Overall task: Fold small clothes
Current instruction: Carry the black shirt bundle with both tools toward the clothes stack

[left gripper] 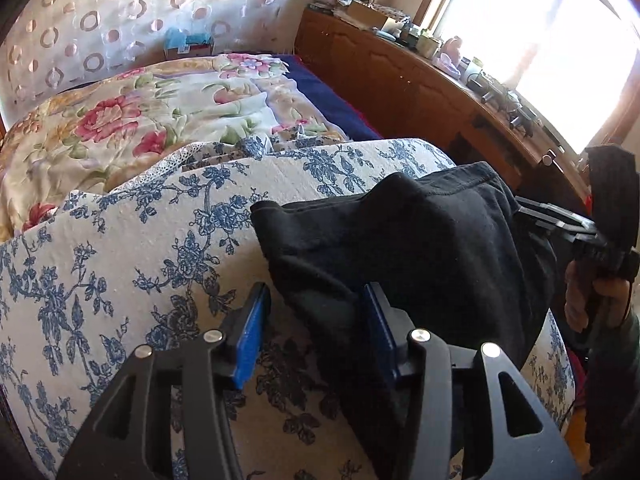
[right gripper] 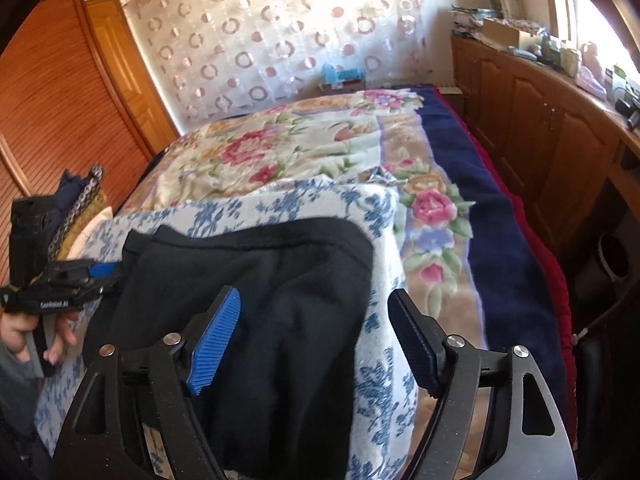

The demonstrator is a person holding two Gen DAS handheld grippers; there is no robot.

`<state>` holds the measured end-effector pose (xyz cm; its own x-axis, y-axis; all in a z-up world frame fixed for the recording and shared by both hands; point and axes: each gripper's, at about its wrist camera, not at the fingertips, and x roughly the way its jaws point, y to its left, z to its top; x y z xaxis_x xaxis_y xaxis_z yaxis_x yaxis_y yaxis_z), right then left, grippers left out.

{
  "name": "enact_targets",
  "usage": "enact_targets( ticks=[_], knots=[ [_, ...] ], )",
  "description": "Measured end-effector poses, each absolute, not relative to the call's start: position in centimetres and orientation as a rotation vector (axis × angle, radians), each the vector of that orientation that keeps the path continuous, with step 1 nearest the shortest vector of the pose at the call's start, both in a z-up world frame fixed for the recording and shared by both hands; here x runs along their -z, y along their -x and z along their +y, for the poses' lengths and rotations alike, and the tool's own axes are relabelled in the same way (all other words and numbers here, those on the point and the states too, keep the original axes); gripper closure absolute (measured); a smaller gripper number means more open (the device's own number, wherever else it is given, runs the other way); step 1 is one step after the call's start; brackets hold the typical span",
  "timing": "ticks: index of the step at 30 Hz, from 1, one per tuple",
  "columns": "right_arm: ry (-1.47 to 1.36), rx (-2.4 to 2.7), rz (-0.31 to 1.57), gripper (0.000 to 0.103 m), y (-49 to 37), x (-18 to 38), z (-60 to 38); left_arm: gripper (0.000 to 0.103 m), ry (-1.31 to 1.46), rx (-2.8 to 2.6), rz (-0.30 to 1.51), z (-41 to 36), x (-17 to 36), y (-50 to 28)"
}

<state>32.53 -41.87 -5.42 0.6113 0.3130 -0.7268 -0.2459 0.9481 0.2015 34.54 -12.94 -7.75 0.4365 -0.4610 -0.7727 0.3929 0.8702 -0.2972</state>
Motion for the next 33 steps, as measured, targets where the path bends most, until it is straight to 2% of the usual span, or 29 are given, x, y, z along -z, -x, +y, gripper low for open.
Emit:
enact_targets(
  ticks=[6, 9, 12, 13, 15, 19, 28, 33],
  knots=[
    [-0.128, -0.385, 0.909, 0.024, -32.7, 7.4, -41.1, 0.055, 0.101, 0.541, 0.971, -12.7, 7.9, -34.6],
    [-0.114, -0.405, 0.904, 0.031, -32.4, 7.5, -40.4, 0.058, 0.145, 0.568, 0.961, -12.3, 8.0, -34.8],
    [-0.101, -0.418, 0.906, 0.041, -32.2, 7.6, -39.8, 0.075, 0.161, 0.607, 0.97, -12.8, 8.2, -34.8],
    [-0.1, -0.424, 0.907, 0.044, -32.1, 7.6, -39.7, 0.077, 0.157, 0.607, 0.968, -13.0, 8.2, -34.8],
    [-0.111, -0.449, 0.909, 0.059, -31.8, 7.6, -39.6, 0.087, 0.146, 0.618, 0.961, -13.4, 7.9, -34.5],
    [-0.073, -0.449, 0.886, 0.075, -31.3, 7.1, -39.2, 0.091, 0.105, 0.614, 0.926, -13.9, 6.7, -33.3],
    [-0.002, -0.428, 0.754, 0.078, -29.2, 2.9, -37.3, 0.092, 0.078, 0.631, 0.787, -12.5, 1.7, -29.8],
    [0.05, -0.456, 0.688, 0.078, -28.9, 0.1, -34.7, 0.092, 0.101, 0.601, 0.705, -9.3, -1.0, -27.8]
  ],
)
